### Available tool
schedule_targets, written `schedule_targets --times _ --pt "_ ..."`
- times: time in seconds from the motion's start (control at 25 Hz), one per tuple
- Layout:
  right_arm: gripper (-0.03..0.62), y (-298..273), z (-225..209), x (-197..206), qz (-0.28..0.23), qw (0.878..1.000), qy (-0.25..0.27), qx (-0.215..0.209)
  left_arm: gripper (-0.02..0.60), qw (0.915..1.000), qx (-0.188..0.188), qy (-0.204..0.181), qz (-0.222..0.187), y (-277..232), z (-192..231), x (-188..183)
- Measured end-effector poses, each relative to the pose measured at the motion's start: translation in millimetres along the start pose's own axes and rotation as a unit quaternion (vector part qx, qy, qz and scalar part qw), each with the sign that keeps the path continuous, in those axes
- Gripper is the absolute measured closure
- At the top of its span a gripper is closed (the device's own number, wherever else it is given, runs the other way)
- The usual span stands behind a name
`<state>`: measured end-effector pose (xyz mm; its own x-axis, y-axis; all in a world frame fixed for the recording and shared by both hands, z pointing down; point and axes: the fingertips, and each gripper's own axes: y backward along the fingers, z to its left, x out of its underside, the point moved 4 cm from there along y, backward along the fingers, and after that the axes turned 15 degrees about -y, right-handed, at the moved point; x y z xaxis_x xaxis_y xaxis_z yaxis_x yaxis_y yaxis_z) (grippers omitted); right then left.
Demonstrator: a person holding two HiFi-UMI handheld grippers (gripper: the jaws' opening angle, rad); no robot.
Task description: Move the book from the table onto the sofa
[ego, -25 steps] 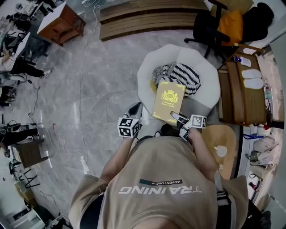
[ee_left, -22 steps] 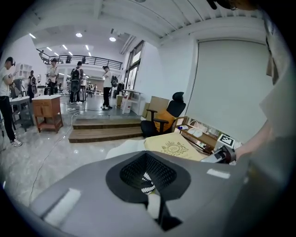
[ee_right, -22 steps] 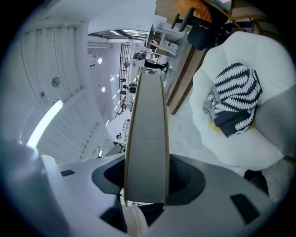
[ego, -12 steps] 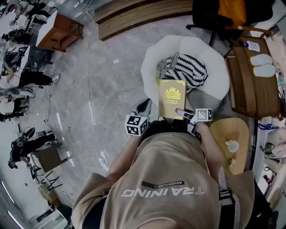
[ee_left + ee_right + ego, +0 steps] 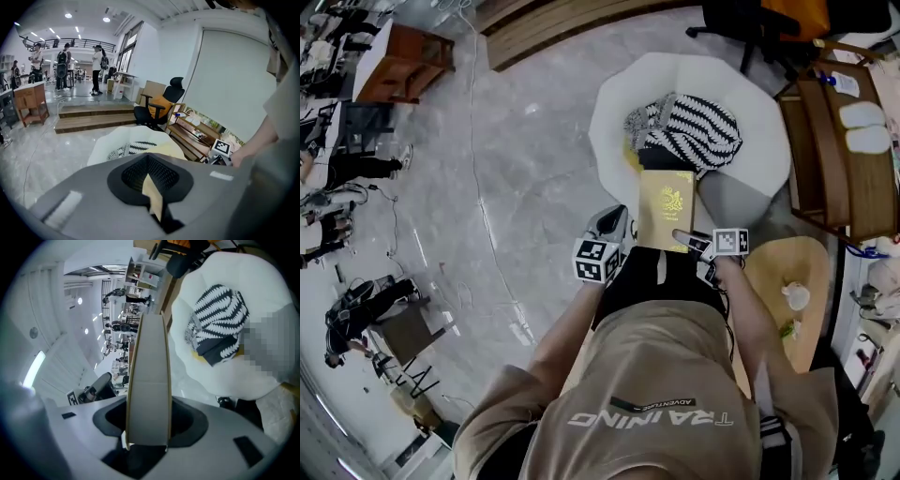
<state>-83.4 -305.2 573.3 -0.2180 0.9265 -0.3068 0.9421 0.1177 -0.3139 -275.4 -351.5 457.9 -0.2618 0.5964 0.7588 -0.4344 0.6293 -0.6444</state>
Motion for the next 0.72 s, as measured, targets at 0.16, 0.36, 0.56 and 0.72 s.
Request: schedule_targets --times 0.16,0.36,0.56,0.72 --pt "0.370 -19.7 -40.6 -7.5 0.012 0.999 -0.034 0.035 0.583 0.9997 0.012 0.018 0.010 -33.1 16.1 32.9" --pt "0.370 -59.3 -91.8 -19.7 0.026 0.997 -0.056 0.056 0.583 0.9983 0.017 0.027 0.049 -80.8 41.8 95.6" --pt "0.370 -107.7 -133.7 -41.3 0.014 0.997 -0.063 0.044 0.583 0.9960 0.019 0.011 0.087 -124.4 67.3 154.5" --pt "0.370 -152.0 -169.7 -66.0 -0.003 0.996 -0.075 0.054 0.583 0.9935 0.026 0.003 0.111 -152.0 88.5 197.7"
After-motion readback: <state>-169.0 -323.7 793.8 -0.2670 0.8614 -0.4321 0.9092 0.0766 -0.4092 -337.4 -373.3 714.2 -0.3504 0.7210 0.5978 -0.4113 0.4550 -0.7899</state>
